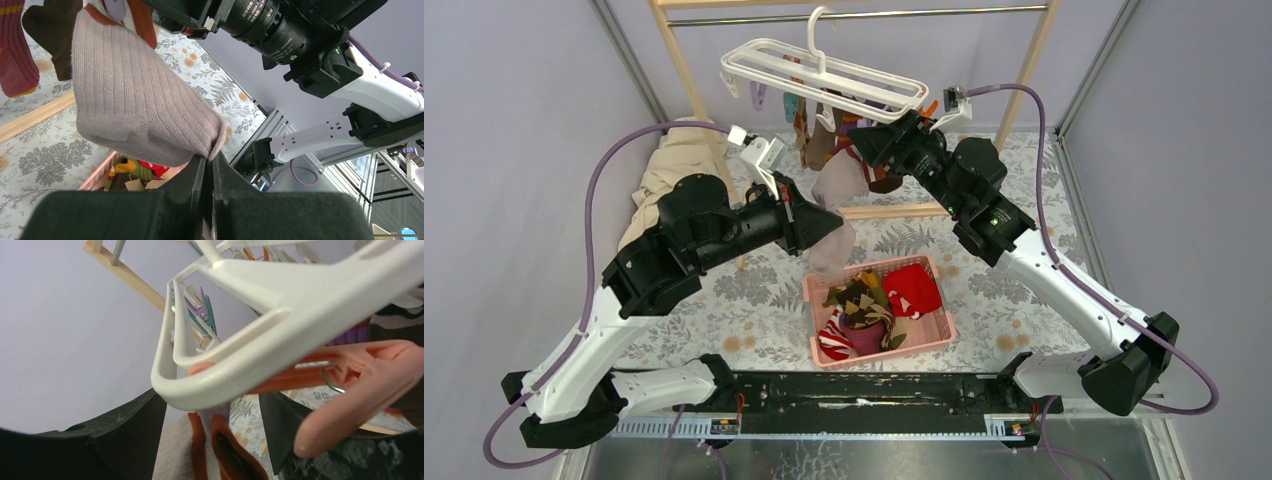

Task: Remove the socks clipped to the hanger
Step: Remove the sock from the hanger.

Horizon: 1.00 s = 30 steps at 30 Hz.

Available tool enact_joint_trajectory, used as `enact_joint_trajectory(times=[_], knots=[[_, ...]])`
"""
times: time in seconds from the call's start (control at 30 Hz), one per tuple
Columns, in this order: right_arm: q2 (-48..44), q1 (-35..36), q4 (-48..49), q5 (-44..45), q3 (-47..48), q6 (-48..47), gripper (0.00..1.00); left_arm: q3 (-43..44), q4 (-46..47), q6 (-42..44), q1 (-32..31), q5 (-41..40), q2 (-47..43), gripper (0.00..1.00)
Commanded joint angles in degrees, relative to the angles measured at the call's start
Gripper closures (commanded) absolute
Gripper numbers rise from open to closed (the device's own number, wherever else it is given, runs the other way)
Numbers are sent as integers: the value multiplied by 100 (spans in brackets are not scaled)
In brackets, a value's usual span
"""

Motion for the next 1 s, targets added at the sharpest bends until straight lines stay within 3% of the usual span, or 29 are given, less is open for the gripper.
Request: enact_joint_trajectory(times=[0.0, 0.23, 0.63, 0.77, 0.97], knots=[[10, 42, 768, 178, 180, -33, 28, 129, -31, 11, 30, 50, -137, 100], [46, 46, 1018, 219, 148, -72, 34, 60, -66, 11, 26, -3, -213, 100], [178, 42, 1075, 213, 171, -78, 58, -20, -76, 13, 30, -26, -243, 100], [179, 46, 1023, 304, 159, -137, 74, -61, -76, 2, 33, -16, -257, 100], [161, 30, 932, 385, 136, -227, 82, -187, -72, -41, 30, -17, -340, 100]])
